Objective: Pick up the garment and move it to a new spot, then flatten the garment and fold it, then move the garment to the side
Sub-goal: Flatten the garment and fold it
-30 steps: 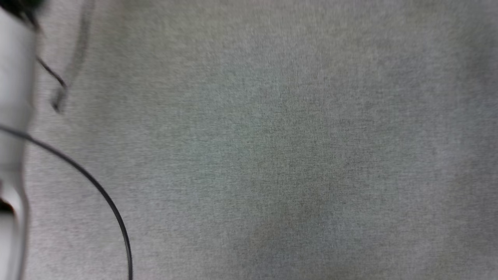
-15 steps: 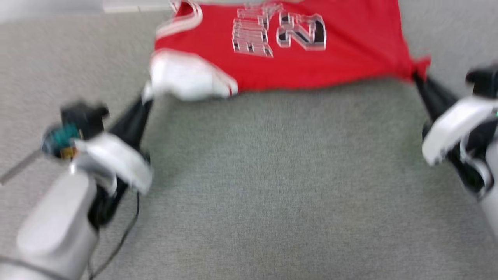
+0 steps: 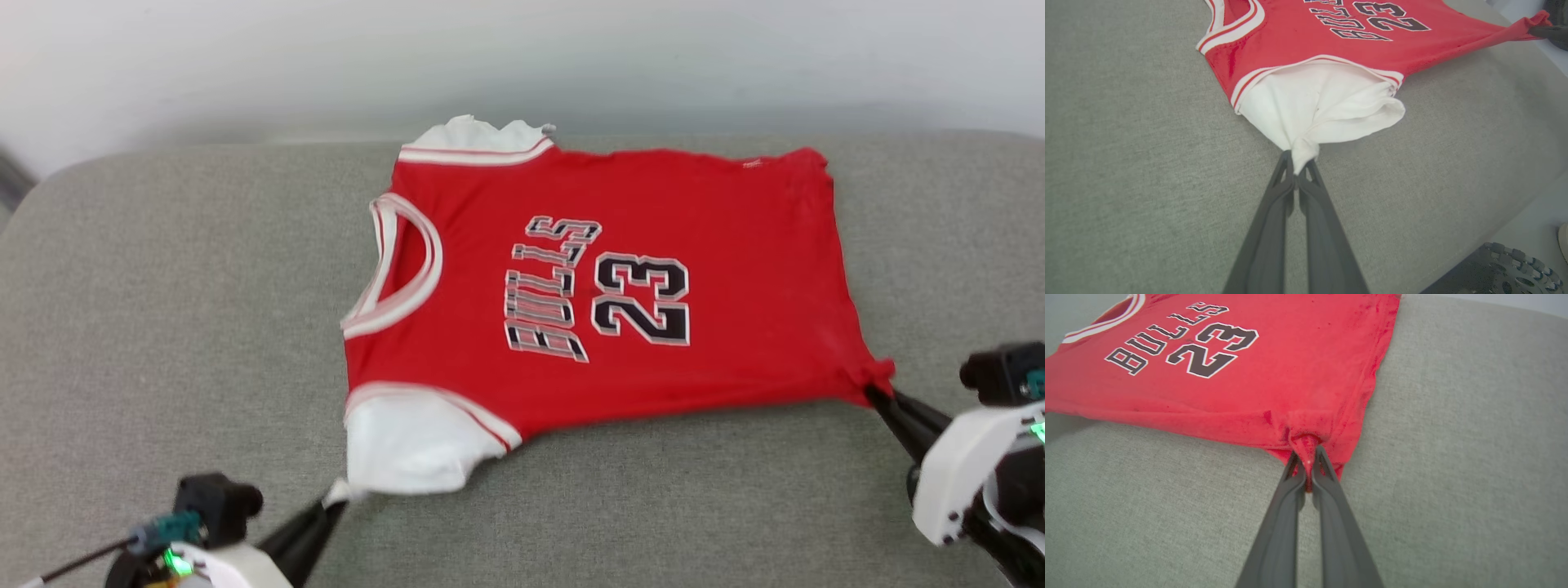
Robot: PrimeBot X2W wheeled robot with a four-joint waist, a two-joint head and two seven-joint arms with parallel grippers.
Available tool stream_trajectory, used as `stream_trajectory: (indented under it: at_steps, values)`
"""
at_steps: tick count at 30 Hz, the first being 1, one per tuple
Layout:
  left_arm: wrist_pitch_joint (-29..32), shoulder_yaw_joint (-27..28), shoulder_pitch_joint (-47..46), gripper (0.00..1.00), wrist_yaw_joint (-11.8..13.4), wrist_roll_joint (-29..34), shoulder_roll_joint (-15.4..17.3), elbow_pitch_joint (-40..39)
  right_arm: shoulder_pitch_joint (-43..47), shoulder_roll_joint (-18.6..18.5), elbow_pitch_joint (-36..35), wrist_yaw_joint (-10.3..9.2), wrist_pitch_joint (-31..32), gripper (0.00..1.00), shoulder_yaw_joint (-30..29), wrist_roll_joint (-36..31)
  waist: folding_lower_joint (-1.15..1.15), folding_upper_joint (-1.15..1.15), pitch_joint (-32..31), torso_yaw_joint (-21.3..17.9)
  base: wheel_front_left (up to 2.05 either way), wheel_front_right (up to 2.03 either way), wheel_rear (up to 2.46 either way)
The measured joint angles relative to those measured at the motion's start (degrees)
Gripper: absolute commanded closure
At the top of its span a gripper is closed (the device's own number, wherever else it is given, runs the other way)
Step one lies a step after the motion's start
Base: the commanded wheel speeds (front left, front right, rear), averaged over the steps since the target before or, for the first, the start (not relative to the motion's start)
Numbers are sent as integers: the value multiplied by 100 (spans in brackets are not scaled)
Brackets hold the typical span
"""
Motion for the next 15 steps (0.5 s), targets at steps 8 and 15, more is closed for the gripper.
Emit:
stream_trajectory:
  at_steps: [8, 15]
  values:
    - [281, -309, 1010, 100, 104, -310, 232, -859, 1103, -358, -689, -1, 516, 100, -370, -58, 0, 0, -193, -110, 0, 0, 0]
    - [221, -337, 1345, 100, 96, -375, 443, -1053, 1819, -253, -1308, 0, 793, 100, -1048, -14, 1, 0, -193, -183, 0, 0, 0]
